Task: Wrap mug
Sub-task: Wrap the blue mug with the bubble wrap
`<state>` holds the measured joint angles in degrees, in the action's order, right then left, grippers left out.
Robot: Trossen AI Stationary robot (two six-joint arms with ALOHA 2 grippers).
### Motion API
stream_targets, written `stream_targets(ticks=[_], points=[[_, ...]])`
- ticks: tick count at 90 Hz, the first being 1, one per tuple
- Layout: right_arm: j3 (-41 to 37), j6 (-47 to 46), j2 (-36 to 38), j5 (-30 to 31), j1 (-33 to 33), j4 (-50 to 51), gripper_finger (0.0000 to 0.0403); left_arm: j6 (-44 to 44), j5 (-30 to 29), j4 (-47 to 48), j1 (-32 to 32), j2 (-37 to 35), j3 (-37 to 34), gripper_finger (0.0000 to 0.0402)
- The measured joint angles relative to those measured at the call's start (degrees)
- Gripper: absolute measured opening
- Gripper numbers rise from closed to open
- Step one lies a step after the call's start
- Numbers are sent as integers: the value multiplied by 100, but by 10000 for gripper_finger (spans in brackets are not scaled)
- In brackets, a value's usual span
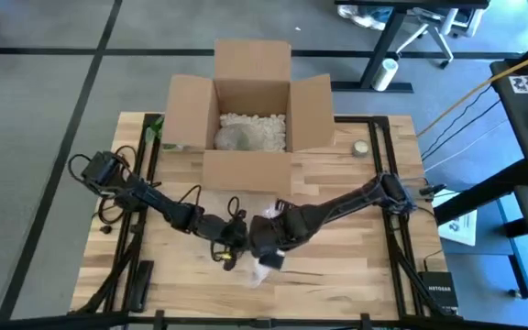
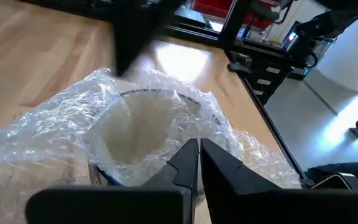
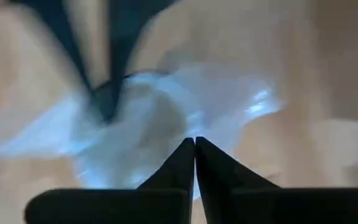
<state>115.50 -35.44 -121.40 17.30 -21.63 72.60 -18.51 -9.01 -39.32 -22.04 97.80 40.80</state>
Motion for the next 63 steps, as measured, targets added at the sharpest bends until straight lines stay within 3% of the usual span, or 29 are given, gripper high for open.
stream_targets(ticks=[8,20,34,48,63], points=[[-29,163,0,347,54,14,0,3,0,1,-5,-6,0,0],[-335,418,0,256,274,-310,0,-62,4,69,-5,-15,0,0],[-786,688,0,-504,475,-1236,0,-47,22,112,-9,-21,0,0],[-806,678,5,-1107,483,-1385,0,-38,59,134,-16,-28,2,0],[-777,591,8,-1093,361,-1329,0,-9,71,149,-7,-28,2,0]])
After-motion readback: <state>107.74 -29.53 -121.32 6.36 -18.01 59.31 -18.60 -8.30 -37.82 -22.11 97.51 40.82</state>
